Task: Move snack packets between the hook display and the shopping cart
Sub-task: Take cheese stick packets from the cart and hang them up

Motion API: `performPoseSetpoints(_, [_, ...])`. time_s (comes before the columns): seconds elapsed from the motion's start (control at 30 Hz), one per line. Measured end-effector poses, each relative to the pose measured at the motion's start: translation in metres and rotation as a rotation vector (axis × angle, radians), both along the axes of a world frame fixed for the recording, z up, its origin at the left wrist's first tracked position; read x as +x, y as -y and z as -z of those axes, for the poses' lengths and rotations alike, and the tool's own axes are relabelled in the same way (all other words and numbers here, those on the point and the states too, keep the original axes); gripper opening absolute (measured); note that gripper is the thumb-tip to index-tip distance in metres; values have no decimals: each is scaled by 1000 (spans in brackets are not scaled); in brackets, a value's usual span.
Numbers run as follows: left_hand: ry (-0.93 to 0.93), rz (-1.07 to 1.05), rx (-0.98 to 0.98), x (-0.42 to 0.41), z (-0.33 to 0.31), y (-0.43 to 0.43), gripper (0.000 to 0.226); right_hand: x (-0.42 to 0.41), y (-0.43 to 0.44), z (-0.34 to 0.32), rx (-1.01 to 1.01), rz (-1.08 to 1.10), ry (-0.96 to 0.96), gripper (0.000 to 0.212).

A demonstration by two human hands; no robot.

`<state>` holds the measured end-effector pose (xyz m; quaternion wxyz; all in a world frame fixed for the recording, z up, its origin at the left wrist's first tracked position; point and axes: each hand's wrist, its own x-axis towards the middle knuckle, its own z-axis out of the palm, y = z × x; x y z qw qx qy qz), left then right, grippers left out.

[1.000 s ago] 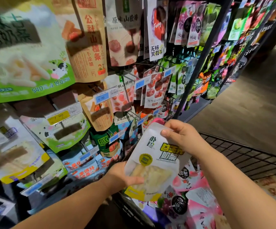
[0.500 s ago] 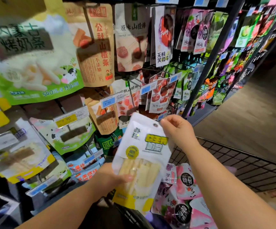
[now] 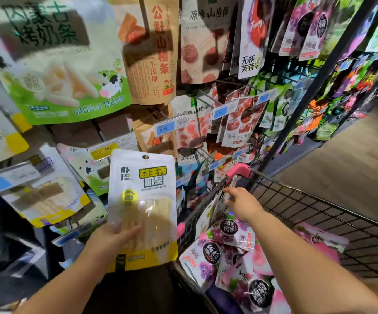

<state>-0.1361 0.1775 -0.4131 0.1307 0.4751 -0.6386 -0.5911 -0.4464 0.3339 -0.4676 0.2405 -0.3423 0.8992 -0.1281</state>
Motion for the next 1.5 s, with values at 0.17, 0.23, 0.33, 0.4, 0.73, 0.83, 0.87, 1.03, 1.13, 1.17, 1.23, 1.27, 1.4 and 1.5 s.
performPoseSetpoints(0.17, [11, -85, 109, 7, 9, -5, 13, -5, 11, 18, 210, -131, -103, 45])
performPoseSetpoints(0.23, [16, -89, 122, 7, 10, -8, 14, -6, 15, 26, 264, -175, -134, 49])
performPoseSetpoints(0.33, [44, -108, 140, 7, 14, -10, 20, -5, 22, 29, 268, -182, -202, 49])
performPoseSetpoints(0.4, [70, -129, 139, 8, 17, -10, 22, -7, 25, 30, 243, -184, -284, 33])
performPoseSetpoints(0.73, [43, -179, 164, 4, 8, -17, 10, -13, 5, 26, 177, -309, -289, 6])
performPoseSetpoints(0.83, [37, -143, 125, 1, 1, -18, 8, -13, -9, 7, 118, -336, -262, 12])
performPoseSetpoints(0.87, [40, -125, 111, 0, -1, -18, 7, -13, -14, 0, 117, -347, -271, 19])
performPoseSetpoints(1.03, [21, -24, 44, -8, -7, -18, 6, -9, -37, -46, 20, -341, -339, 22])
performPoseSetpoints(1.13, [14, 72, -44, -13, -10, -20, 4, -3, -50, -72, -102, -335, -272, 17])
performPoseSetpoints(1.17, [9, 99, -68, -15, -12, -21, 4, 0, -55, -80, -102, -320, -248, 20])
performPoseSetpoints(1.23, [-5, 119, -89, -17, -12, -20, 4, 6, -64, -91, -60, -304, -223, 23])
performPoseSetpoints(1.27, [-4, 117, -86, -18, -10, -19, 4, 10, -69, -96, -27, -293, -221, 26])
performPoseSetpoints(1.4, [13, 140, -105, -19, -3, -17, 11, 28, -87, -110, 136, -262, -277, 26])
performPoseSetpoints(1.5, [5, 130, -91, -19, 1, -21, 14, 45, -92, -101, 217, -280, -336, 28])
